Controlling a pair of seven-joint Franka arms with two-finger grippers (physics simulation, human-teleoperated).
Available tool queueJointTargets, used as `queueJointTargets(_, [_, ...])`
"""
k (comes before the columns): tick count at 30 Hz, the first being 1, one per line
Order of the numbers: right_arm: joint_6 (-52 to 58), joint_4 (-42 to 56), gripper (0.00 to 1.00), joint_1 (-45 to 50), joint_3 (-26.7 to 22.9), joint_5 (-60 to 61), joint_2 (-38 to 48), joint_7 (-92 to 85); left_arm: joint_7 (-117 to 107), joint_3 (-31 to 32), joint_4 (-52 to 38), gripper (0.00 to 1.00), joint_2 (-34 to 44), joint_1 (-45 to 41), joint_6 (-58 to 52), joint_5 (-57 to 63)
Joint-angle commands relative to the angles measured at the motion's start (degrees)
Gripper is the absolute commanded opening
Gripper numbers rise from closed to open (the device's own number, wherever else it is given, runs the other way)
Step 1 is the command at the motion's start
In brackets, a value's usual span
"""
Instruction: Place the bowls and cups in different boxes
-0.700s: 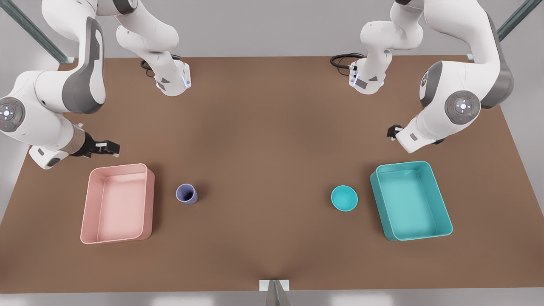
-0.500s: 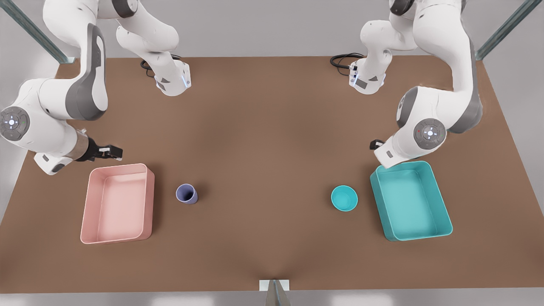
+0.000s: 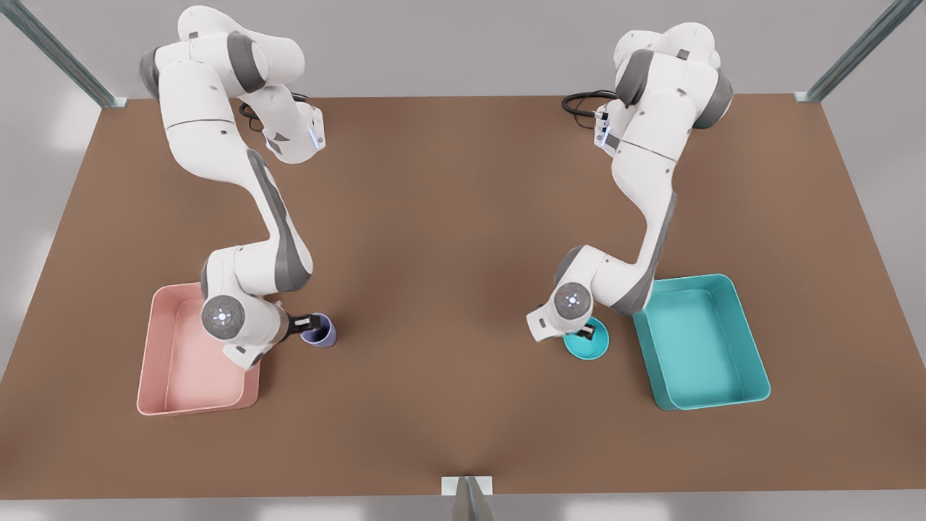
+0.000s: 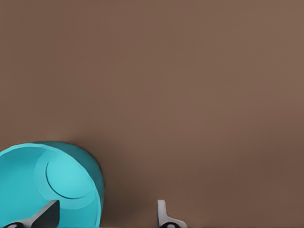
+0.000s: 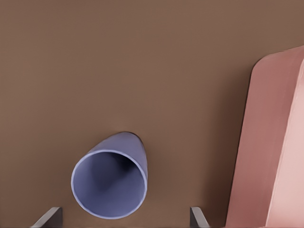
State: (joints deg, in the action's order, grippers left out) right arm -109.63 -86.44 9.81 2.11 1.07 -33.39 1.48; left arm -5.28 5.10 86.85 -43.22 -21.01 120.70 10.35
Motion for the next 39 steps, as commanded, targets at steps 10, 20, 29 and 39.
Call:
queueJointTargets(10, [-16.1, -9.4, 1.00, -0.8, -0.1, 1.2, 1.0, 11.0, -11.7, -0.5, 0.3, 0.39, -2.2, 0.3, 4.5, 2.5])
queueJointTargets(20, [-16.8, -11.5, 1.00, -1.2, -0.1, 1.2, -2.1, 11.1, -15.5, -0.6, -0.9, 0.21, 4.7, 1.8, -6.0, 2.5])
queueJointTargets(29, [-16.1, -10.6, 0.21, -1.2, -0.1, 1.2, -3.2, 11.1, -15.3, -6.9, -3.9, 0.21, 11.3, 16.3, -15.3, 0.8])
queueJointTargets(39, [-13.7, -2.2, 0.21, -6.3, 0.0, 1.8, 0.2, -1.9, -13.3, -7.1, -2.8, 0.21, 0.1, 19.4, -2.9, 1.0])
